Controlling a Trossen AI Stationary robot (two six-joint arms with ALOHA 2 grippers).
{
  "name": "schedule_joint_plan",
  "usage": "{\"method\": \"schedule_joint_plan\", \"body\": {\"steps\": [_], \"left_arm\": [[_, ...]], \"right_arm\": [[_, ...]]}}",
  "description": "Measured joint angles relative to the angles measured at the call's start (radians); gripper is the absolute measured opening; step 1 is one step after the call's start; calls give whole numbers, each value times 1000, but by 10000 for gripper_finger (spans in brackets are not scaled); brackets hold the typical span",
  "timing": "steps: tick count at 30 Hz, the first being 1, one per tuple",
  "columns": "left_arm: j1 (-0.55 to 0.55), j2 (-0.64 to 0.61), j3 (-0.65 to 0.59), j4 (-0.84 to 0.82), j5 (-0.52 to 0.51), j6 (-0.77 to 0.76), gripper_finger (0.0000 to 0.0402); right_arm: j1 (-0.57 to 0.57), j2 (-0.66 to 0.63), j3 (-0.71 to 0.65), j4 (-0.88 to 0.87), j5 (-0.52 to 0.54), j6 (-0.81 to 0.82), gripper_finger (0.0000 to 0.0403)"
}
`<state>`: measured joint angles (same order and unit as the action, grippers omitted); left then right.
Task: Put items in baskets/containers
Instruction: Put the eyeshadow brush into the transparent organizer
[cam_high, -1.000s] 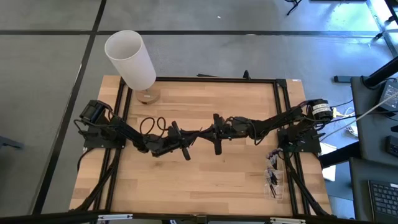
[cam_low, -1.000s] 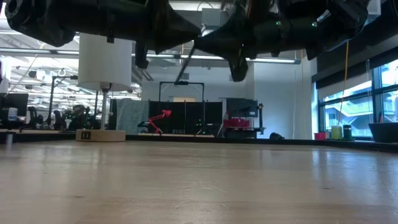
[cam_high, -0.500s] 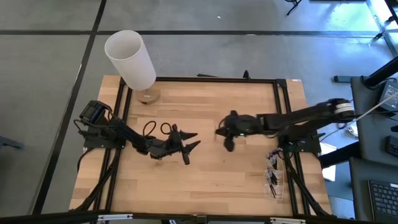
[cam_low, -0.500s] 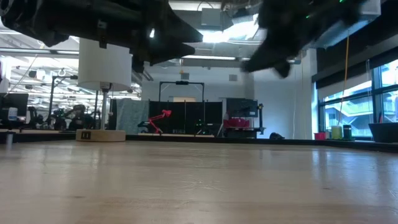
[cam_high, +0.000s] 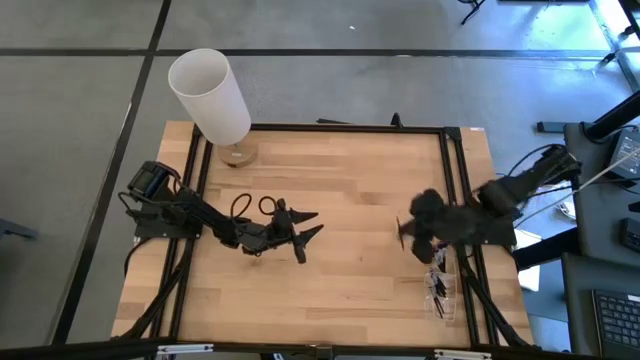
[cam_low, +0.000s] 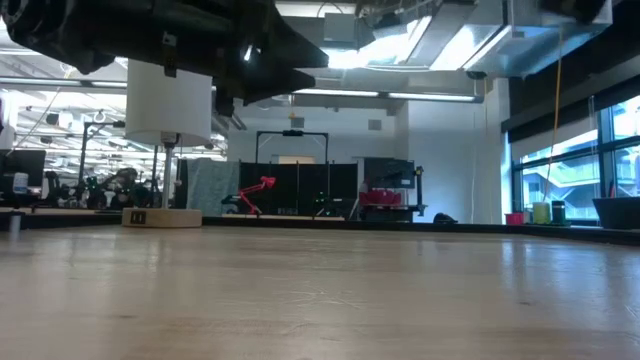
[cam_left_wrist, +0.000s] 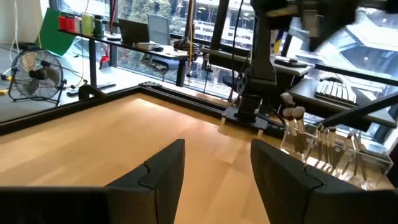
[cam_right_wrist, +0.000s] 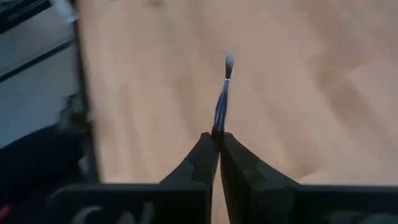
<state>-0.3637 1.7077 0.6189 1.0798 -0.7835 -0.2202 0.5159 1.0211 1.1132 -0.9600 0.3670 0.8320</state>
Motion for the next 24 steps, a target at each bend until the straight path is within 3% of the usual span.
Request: {"method": "schedule_joint_plan", "body": {"steps": [3, 10, 14, 20, 24], "left_arm": [[0, 0, 12, 1, 0, 3, 180], [2, -1, 22, 1, 21, 23, 180], [10, -1, 22, 1, 27, 22, 180], [31, -1, 22, 1, 72, -8, 180], [40, -1, 22, 1, 105, -29, 180]], "right_arm": [[131, 21, 36, -51, 19, 109, 16], [376, 86, 44, -212, -42, 529, 16], [472, 124, 43, -212, -65, 652, 16], [571, 200, 43, -212, 10, 756, 16], [620, 295, 43, -205, 6, 860, 17]]}}
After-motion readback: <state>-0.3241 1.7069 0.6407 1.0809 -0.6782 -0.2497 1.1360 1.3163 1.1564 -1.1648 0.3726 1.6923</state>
